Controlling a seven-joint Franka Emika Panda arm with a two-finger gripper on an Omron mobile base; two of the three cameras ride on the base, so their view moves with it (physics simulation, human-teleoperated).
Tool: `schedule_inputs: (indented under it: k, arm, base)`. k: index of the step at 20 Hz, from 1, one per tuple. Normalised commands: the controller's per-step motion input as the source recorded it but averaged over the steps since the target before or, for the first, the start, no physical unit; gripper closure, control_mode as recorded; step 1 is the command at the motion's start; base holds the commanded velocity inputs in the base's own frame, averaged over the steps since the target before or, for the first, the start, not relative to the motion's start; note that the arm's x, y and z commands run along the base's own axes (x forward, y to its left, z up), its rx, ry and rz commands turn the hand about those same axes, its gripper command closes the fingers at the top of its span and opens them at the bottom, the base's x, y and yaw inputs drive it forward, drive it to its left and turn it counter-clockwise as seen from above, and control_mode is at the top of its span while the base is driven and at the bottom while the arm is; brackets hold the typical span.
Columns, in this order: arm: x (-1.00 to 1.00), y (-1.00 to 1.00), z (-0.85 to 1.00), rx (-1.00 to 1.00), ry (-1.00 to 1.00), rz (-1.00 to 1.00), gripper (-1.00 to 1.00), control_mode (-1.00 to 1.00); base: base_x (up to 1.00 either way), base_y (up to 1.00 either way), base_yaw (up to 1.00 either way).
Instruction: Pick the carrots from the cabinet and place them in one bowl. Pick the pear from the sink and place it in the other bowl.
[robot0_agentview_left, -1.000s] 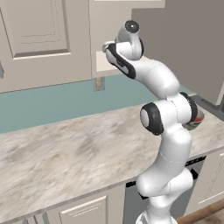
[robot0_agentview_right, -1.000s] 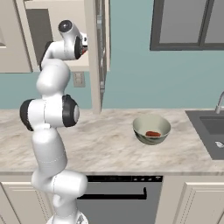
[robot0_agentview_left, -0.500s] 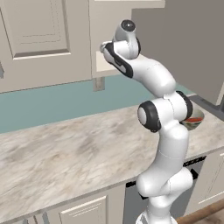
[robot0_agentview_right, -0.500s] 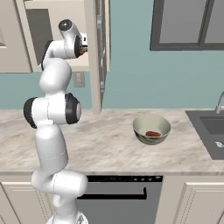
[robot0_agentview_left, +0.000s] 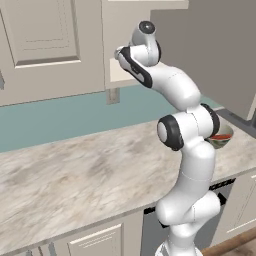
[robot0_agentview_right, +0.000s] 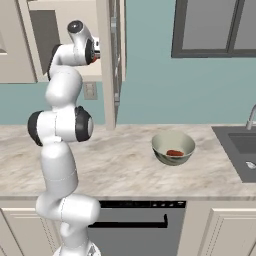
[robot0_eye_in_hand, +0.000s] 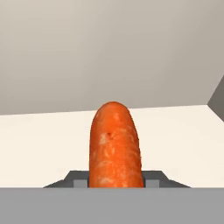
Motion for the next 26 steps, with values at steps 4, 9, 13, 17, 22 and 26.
schedule_inputs:
  k: [4, 9, 13, 17, 22, 26]
  arm:
    - [-0.12, 0.0, 0.14, 0.02, -0.04, -0.03, 1.0, -1.0]
    - [-0.42, 0.0, 0.13, 0.04, -0.05, -0.04, 1.0, -1.0]
    - [-0.73, 0.0, 0.0, 0.06, -0.09, -0.05, 1.0, -1.0]
    - [-0.81, -0.04, 0.0, 0.06, -0.06, -0.04, 1.0, -1.0]
    - [-0.98, -0.01, 0.0, 0.04, -0.04, -0.01, 1.0, -1.0]
    - [-1.0, -0.09, -0.08, 0.01, -0.02, 0.0, 1.0, -1.0]
  base:
    - [0.0, 0.0, 0.0]
    - [0.0, 0.0, 0.0]
    - [0.0, 0.0, 0.0]
    - [0.0, 0.0, 0.0]
    - [0.0, 0.0, 0.0]
    - [0.0, 0.0, 0.0]
